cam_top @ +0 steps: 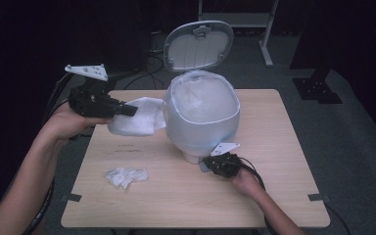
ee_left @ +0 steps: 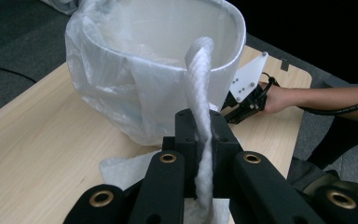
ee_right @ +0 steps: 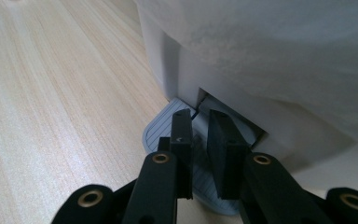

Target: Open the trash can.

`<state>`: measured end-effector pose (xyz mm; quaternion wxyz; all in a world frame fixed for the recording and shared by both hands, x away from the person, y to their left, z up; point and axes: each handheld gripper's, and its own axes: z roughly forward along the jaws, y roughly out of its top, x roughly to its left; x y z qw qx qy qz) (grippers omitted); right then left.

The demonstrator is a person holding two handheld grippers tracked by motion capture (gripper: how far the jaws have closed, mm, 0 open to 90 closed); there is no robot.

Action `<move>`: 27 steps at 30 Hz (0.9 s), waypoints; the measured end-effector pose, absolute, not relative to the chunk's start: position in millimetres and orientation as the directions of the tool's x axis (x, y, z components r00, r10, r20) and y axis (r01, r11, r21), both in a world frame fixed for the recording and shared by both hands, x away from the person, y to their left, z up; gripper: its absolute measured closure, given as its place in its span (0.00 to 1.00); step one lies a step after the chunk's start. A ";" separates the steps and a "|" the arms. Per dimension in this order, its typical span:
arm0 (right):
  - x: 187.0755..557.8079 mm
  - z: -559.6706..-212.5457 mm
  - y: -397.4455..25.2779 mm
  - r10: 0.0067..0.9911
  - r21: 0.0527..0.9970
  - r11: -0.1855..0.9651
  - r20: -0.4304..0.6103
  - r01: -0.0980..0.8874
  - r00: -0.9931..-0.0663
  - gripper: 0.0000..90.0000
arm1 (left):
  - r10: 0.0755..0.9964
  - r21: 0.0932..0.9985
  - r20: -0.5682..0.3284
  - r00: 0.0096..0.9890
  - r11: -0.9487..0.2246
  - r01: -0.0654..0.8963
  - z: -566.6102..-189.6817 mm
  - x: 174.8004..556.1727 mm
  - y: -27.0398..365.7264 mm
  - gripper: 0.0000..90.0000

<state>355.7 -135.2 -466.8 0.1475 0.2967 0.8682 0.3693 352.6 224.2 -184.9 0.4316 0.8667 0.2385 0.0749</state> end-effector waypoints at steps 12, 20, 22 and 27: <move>355.1 -467.0 -135.5 0.623 0.728 0.555 -0.044 0.402 -0.781 0.89 | 0.467 0.791 -0.084 0.881 -0.507 0.344 -175.2 354.7 217.7 0.95; 355.1 -466.8 -135.4 0.622 0.727 0.556 -0.044 0.402 -0.782 0.88 | 0.462 0.792 -0.079 0.884 -0.510 0.337 -167.9 356.9 211.6 0.95; 354.9 -467.0 -135.4 0.622 0.728 0.556 -0.045 0.401 -0.781 0.88 | 0.464 0.794 -0.081 0.882 -0.505 0.338 -166.6 358.1 210.4 0.95; 354.8 -467.0 -135.4 0.622 0.729 0.556 -0.047 0.399 -0.782 0.89 | 0.467 0.791 -0.077 0.881 -0.509 0.339 -162.2 361.7 206.4 0.95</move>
